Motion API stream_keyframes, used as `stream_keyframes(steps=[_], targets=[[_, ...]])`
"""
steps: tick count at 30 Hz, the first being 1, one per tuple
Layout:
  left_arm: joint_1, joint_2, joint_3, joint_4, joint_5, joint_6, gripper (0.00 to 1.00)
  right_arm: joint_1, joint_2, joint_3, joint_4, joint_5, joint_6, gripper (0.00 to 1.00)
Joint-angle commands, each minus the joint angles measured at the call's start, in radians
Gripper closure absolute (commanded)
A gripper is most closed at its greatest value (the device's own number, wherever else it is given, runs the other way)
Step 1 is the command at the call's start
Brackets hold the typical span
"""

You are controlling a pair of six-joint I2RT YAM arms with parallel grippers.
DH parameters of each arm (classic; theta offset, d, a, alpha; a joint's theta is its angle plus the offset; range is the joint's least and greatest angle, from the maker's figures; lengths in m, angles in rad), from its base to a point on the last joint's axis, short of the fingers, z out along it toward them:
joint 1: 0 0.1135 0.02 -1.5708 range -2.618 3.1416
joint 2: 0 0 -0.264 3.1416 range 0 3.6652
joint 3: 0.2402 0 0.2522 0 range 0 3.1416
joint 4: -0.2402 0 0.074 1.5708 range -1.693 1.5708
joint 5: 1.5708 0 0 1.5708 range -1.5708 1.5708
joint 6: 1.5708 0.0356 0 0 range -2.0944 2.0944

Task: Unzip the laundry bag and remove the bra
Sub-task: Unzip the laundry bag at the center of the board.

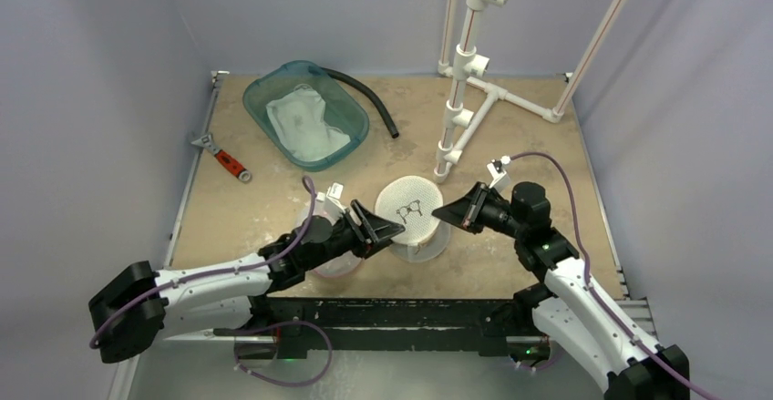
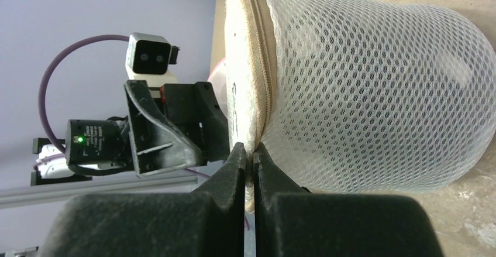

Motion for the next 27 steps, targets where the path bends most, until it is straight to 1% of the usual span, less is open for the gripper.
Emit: stream_keyframes(steps=[1,3,7,9,10,12,15,18,20,21,22,24,25,27], targets=[[-0.004,0.080,0.006,0.172,0.021,-0.030,0.47,-0.003,0.000,0.003,0.086,-0.037,0.018,1.00],[-0.004,0.111,0.009,0.179,0.036,-0.034,0.47,-0.003,0.004,0.003,0.092,-0.038,0.032,1.00],[-0.004,0.099,-0.011,0.180,0.022,-0.046,0.39,-0.003,0.003,0.004,0.112,-0.039,0.060,1.00],[-0.003,0.088,-0.010,0.166,0.012,-0.045,0.39,-0.004,0.000,0.005,0.123,-0.037,0.071,1.00],[-0.004,0.083,-0.010,0.166,0.007,-0.041,0.41,-0.003,-0.001,0.004,0.137,-0.036,0.077,1.00],[-0.003,0.079,-0.008,0.169,-0.002,-0.035,0.48,-0.004,0.001,0.005,0.153,-0.034,0.083,1.00],[-0.003,0.094,-0.002,0.193,-0.010,-0.030,0.64,-0.003,0.006,0.005,0.157,-0.038,0.088,1.00],[-0.002,0.127,0.005,0.234,0.000,-0.032,0.80,-0.003,0.008,0.012,0.139,-0.040,0.070,1.00],[-0.003,0.143,0.006,0.265,0.008,-0.037,0.95,-0.003,0.011,0.028,0.110,-0.037,0.041,1.00],[-0.003,0.144,0.008,0.271,0.006,-0.039,1.00,-0.003,0.011,0.039,0.087,-0.031,0.018,1.00],[-0.003,0.138,0.009,0.267,0.001,-0.041,1.00,-0.002,0.009,0.057,0.055,-0.016,-0.012,0.91],[-0.004,0.113,0.012,0.245,-0.018,-0.048,1.00,-0.003,-0.004,0.103,-0.029,0.018,-0.094,0.63],[-0.004,0.093,0.013,0.226,-0.032,-0.053,1.00,-0.002,-0.014,0.129,-0.076,0.040,-0.142,0.54],[-0.003,0.040,0.018,0.166,-0.076,-0.064,1.00,-0.002,-0.040,0.181,-0.174,0.083,-0.233,0.44]])
